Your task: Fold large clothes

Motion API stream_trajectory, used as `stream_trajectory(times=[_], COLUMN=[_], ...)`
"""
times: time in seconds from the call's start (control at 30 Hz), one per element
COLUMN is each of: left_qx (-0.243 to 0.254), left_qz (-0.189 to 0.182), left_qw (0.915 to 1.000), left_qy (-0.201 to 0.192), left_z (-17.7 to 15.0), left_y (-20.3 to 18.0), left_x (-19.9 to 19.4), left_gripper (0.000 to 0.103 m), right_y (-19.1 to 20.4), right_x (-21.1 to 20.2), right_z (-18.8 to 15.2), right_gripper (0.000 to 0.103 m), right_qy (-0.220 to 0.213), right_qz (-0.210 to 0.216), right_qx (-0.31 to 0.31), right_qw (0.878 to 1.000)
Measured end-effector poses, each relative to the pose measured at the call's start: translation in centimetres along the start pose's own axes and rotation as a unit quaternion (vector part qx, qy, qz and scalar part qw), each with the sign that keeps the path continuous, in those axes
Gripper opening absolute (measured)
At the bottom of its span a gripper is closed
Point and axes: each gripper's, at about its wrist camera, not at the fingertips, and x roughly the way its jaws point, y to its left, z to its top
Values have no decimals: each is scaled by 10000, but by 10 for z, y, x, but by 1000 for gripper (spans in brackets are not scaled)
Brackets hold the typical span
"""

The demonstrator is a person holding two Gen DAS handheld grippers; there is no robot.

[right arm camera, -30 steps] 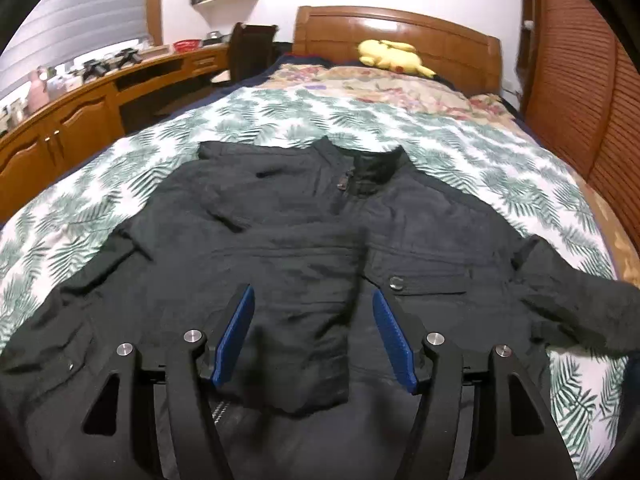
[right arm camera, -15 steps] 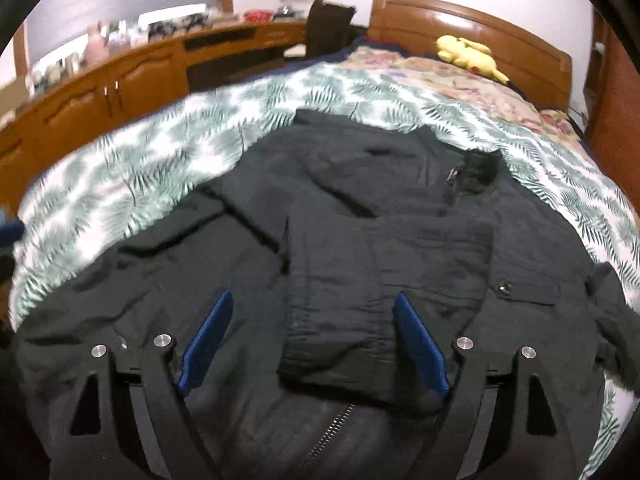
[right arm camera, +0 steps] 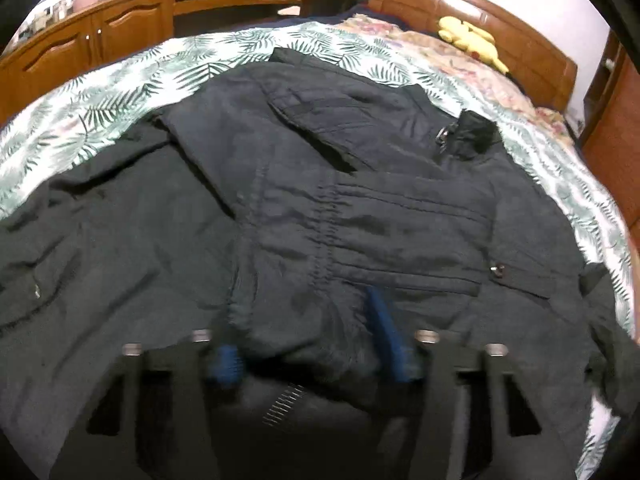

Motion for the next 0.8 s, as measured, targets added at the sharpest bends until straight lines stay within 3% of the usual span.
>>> stream_trajectory(times=[0.03,0.07,0.1,0.53,0.8], left_qx=[10,23,37,174,242], left_qz=[-5,-14,-25,-189,-301], left_qw=[10000,10000,10000,9997,9992], left_qy=[1,6,10,-54,-107], left_z=[0,0,0,6,10], left_y=[-1,-2,-3,-26,-39], left_x=[0,1,1,5,5], left_gripper=[37,37,37,37,37], right_y=[-2,-5,-9,-62,-53], right_x=[-2,-4,-7,-120,-151], right_z=[-1,-2,-3,-8,-16], right_gripper=[29,15,13,9,8], right_qy=[-25,-54,-98,-1536,-1758], right_qz=[-22,-92,-158,186,260], right_qx=[0,7,45,1000,1033], right_qw=[10000,9999,9998,9829,9787])
